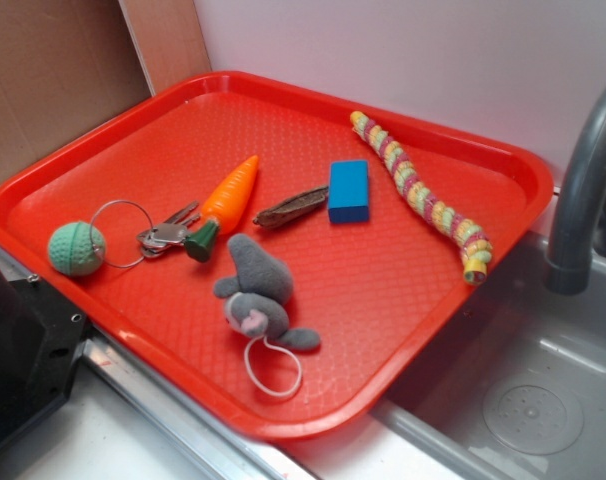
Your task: Grab the gray animal.
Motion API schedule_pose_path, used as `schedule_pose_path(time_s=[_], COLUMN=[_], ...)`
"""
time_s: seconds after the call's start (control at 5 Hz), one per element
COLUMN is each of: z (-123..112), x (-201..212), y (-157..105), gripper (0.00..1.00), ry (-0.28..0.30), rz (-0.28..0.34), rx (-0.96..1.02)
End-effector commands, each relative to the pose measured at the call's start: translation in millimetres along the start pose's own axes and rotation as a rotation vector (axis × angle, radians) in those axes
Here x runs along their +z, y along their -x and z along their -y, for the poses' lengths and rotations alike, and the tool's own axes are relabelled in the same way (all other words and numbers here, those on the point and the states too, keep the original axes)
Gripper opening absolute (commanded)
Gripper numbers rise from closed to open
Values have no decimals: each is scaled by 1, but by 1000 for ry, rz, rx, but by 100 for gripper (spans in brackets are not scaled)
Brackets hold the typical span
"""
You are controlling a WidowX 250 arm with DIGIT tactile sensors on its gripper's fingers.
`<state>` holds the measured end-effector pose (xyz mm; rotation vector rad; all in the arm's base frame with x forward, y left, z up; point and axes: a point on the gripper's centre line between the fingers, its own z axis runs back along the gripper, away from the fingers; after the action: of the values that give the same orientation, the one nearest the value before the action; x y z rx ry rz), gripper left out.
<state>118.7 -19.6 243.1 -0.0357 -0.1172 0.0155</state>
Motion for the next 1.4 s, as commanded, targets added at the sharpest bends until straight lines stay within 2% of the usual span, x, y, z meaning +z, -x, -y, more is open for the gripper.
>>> schedule_pose_path(time_s=[0.0,0.2,0.4,0.6,0.8,1.0,1.2], z=[0,27,74,94,104,96,80], x=[0,-28,-84,-130,-162,-174,-182], y=[0,-16,-47,-45,-37,-14,-9], gripper=[100,100,100,100,100,100,100], ry=[0,45,61,82,95,64,55], rz=[0,34,5,-44,-104,-147,-151], rx=[0,102,189,122,59,11,27])
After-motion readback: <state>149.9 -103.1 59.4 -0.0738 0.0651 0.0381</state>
